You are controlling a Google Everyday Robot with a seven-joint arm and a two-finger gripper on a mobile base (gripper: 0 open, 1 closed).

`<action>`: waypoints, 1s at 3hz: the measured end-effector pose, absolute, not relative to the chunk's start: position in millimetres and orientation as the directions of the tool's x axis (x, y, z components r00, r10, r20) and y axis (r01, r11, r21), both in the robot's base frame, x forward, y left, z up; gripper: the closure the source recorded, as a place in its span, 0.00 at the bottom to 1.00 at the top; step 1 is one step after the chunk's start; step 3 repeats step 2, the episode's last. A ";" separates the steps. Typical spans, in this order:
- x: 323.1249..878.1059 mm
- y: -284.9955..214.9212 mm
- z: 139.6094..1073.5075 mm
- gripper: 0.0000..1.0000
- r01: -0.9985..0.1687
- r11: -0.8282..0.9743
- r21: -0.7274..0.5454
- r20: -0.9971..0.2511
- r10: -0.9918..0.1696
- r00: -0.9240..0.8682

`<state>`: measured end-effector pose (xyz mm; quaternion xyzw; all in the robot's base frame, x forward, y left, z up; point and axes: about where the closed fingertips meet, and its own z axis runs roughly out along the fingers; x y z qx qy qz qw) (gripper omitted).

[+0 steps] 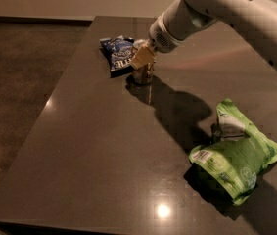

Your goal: Move orange can near blue chip bag

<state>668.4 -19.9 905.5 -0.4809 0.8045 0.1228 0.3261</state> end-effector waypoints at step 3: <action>668.2 -18.4 904.3 0.00 -0.855 0.505 -0.115 -0.642 -0.695 -0.324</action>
Offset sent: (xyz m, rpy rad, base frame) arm -0.0002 0.0014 -0.0011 -0.0004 0.0018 0.0025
